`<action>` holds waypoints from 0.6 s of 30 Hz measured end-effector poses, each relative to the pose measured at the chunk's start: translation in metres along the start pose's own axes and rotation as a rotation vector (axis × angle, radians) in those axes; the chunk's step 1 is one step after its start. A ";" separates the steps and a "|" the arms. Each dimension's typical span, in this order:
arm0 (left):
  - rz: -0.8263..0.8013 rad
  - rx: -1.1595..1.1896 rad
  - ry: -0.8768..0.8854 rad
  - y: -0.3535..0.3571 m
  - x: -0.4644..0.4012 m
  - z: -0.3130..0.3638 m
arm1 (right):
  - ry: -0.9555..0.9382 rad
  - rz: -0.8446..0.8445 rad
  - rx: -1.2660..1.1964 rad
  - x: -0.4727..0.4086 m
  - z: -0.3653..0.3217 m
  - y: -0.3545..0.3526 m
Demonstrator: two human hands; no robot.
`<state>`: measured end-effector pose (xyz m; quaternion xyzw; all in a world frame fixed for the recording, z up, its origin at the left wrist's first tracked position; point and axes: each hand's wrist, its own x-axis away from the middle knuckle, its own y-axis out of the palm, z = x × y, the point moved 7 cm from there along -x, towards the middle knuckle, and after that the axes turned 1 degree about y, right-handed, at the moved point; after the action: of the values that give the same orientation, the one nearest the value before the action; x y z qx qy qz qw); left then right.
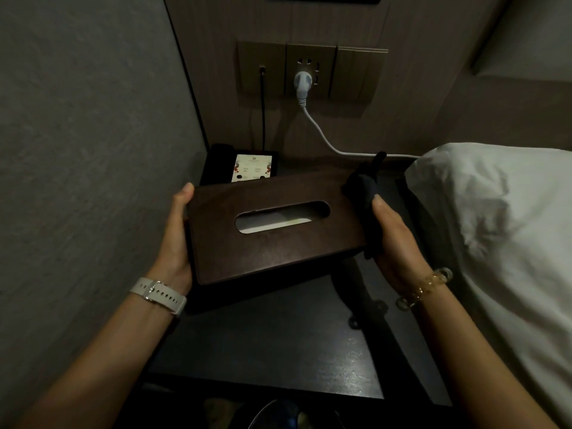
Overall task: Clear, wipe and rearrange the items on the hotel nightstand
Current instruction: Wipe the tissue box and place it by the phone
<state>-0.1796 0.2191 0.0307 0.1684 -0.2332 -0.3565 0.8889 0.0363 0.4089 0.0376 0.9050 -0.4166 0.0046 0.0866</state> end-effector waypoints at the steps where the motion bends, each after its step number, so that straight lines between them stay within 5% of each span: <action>1: -0.005 -0.004 -0.001 0.000 0.000 0.000 | 0.038 0.011 -0.060 0.000 0.002 -0.002; 7: -0.059 -0.037 -0.055 0.002 0.000 -0.004 | 0.177 0.078 -0.230 0.000 0.007 -0.009; 14: -0.100 -0.106 -0.117 0.009 -0.001 -0.010 | 0.199 -0.084 -0.037 0.004 0.000 -0.011; 18: -0.118 -0.109 -0.161 0.007 -0.001 -0.012 | 0.268 -0.006 -0.036 0.005 0.004 -0.015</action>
<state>-0.1702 0.2260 0.0235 0.1040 -0.2735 -0.4329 0.8526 0.0503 0.4139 0.0314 0.8958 -0.3984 0.1177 0.1578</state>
